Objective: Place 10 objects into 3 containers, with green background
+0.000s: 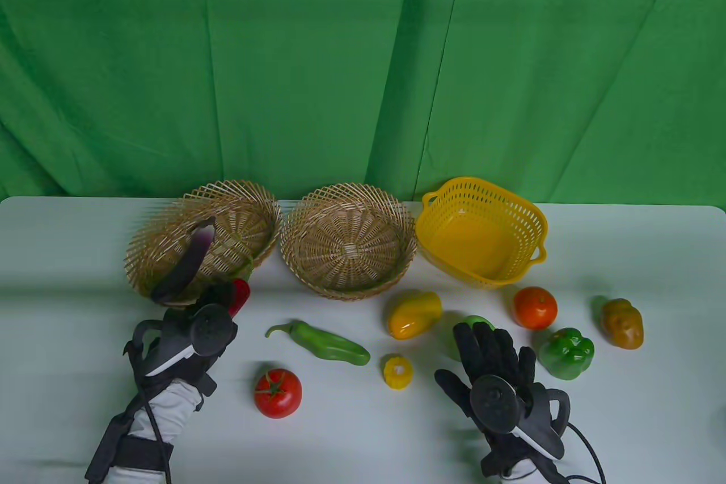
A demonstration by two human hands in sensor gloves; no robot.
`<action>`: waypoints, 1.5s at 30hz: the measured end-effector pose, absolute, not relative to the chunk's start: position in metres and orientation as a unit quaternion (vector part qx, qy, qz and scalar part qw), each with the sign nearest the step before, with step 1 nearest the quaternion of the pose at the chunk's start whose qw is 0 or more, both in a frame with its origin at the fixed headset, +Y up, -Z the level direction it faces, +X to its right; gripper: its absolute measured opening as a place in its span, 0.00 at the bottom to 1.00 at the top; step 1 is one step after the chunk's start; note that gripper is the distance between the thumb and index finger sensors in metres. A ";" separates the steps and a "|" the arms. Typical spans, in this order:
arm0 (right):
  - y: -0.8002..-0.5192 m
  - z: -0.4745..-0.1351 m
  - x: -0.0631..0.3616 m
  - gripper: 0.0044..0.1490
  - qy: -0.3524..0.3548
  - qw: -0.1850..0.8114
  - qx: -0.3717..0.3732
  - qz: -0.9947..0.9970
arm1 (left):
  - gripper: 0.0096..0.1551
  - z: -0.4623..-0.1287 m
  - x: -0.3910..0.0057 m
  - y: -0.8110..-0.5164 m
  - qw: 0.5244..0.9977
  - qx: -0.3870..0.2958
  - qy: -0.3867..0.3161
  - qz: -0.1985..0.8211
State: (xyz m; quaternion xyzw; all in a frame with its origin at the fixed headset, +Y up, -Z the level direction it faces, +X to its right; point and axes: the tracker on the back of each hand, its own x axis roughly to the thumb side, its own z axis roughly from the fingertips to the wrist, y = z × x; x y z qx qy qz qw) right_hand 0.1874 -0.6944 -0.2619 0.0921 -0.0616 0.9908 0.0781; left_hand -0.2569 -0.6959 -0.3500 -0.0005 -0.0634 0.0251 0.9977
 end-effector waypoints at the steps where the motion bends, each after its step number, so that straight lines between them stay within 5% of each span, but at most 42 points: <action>1: -0.694 -0.262 0.188 0.53 -0.062 0.079 0.092 0.991 | 0.45 -0.356 -0.257 -0.692 0.998 0.002 -0.058 0.029; 12: -0.692 -0.262 0.194 0.52 -0.067 0.085 0.084 0.991 | 0.45 -0.412 -0.252 -0.670 1.000 0.004 0.014 -0.001; 24: -0.690 -0.262 0.200 0.52 -0.070 0.086 0.071 0.991 | 0.45 -0.447 -0.243 -0.686 0.994 -0.035 0.064 -0.086; 45: -0.689 -0.262 0.198 0.52 -0.068 0.085 0.074 0.991 | 0.44 -0.433 -0.253 -0.689 0.995 -0.031 0.043 -0.081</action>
